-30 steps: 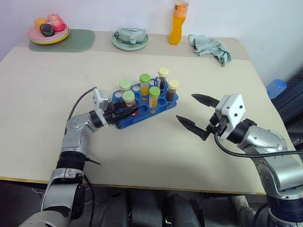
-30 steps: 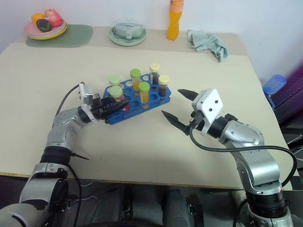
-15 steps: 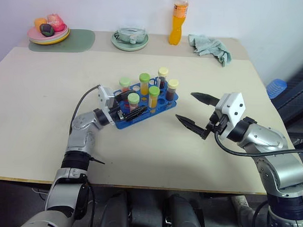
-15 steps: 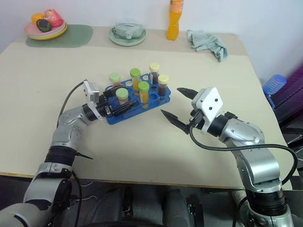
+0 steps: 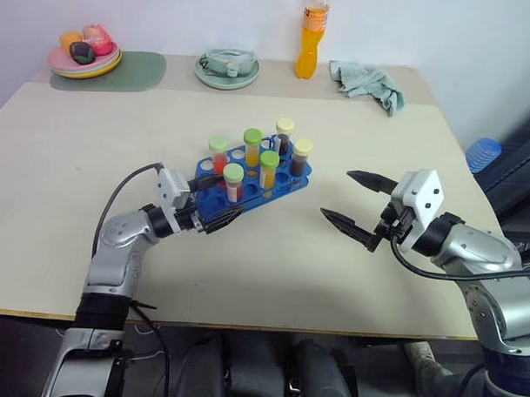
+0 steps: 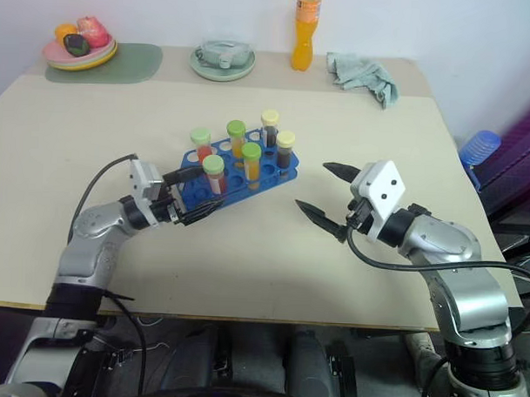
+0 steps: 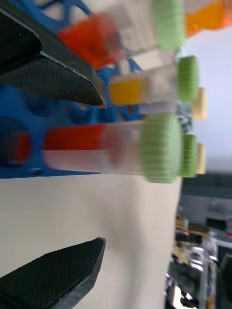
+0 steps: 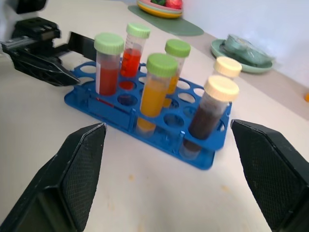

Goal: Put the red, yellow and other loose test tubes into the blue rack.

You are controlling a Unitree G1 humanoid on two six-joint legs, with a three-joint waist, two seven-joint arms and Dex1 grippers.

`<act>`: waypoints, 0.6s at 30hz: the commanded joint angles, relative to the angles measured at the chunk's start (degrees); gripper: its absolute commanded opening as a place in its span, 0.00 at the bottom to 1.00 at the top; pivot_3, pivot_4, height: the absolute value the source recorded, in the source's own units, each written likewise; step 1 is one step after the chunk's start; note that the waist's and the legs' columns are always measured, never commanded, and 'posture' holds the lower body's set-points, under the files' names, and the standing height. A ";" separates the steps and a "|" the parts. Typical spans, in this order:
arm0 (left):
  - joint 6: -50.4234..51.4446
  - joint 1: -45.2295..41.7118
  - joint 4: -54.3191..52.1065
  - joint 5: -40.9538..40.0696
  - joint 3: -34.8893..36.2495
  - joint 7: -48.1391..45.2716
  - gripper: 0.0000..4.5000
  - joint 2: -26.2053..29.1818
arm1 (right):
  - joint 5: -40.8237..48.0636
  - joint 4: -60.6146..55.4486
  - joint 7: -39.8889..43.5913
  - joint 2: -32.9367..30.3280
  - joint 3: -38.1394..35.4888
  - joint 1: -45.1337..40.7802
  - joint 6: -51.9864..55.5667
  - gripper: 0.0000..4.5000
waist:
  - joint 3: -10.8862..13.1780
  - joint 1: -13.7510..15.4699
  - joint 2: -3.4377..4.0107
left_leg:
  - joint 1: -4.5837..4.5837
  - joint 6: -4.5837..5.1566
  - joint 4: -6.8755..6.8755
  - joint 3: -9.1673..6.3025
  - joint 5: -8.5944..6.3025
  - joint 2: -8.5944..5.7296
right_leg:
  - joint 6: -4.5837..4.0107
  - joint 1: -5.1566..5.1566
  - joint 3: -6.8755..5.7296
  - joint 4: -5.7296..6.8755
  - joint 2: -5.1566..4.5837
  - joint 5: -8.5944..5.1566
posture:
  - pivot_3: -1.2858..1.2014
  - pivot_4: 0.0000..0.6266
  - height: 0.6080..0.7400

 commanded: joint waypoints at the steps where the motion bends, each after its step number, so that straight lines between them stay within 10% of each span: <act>1: 0.27 1.93 -4.44 0.15 0.81 1.31 0.99 1.97 | 1.18 -0.27 1.20 -1.20 -2.55 1.37 -1.09 0.94 | 0.00 0.02 0.00 | 0.00 0.00 0.00 -0.01 0.00 0.00 | 0.00 0.01 0.00 0.00 0.00 0.00 | 0.52 0.24 1.00; 18: 6.85 11.37 -13.79 -8.89 7.97 0.45 0.99 10.00 | 0.84 7.85 6.02 -2.34 -12.51 15.32 -9.28 0.94 | -0.02 -0.02 0.04 | 0.06 0.02 -0.04 0.00 -0.02 0.00 | 0.00 0.08 0.01 -0.07 -0.01 0.00 | 0.52 0.24 1.00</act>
